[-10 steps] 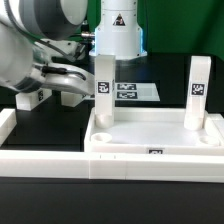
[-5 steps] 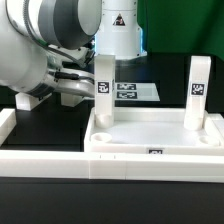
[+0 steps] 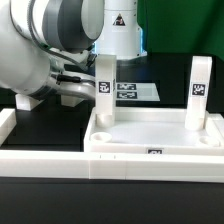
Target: Assemble desk
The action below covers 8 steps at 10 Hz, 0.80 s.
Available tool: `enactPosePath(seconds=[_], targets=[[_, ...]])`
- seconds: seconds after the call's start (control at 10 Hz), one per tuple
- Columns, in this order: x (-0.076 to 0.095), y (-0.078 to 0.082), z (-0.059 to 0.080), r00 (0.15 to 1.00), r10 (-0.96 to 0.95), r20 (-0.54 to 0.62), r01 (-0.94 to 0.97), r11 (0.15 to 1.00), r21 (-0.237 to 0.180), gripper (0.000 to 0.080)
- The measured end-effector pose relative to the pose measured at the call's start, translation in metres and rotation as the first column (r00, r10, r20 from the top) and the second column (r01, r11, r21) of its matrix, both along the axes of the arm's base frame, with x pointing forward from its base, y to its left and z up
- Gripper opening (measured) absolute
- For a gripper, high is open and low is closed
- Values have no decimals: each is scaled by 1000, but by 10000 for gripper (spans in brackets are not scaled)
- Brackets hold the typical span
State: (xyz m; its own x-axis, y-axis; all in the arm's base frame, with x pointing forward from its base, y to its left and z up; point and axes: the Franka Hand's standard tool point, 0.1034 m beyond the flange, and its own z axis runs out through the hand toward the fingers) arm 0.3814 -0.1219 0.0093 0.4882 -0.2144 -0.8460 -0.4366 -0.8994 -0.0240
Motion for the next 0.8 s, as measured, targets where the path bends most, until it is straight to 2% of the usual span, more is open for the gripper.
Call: enactPosePath(seconds=[0.1,0.2,0.3,0.5,0.8], targets=[[1,0,0,1000,0,1,0,1000,0,542],[1,-1,0,1000,0,3,0,1000,0,369],[1,-2,1,1000,-1,4,1,1000,-1,288],[3,-2,1,1000,1,7,-1,1000,-1,288],[16,-8,8,999,16,37,-16,1000,9,288]])
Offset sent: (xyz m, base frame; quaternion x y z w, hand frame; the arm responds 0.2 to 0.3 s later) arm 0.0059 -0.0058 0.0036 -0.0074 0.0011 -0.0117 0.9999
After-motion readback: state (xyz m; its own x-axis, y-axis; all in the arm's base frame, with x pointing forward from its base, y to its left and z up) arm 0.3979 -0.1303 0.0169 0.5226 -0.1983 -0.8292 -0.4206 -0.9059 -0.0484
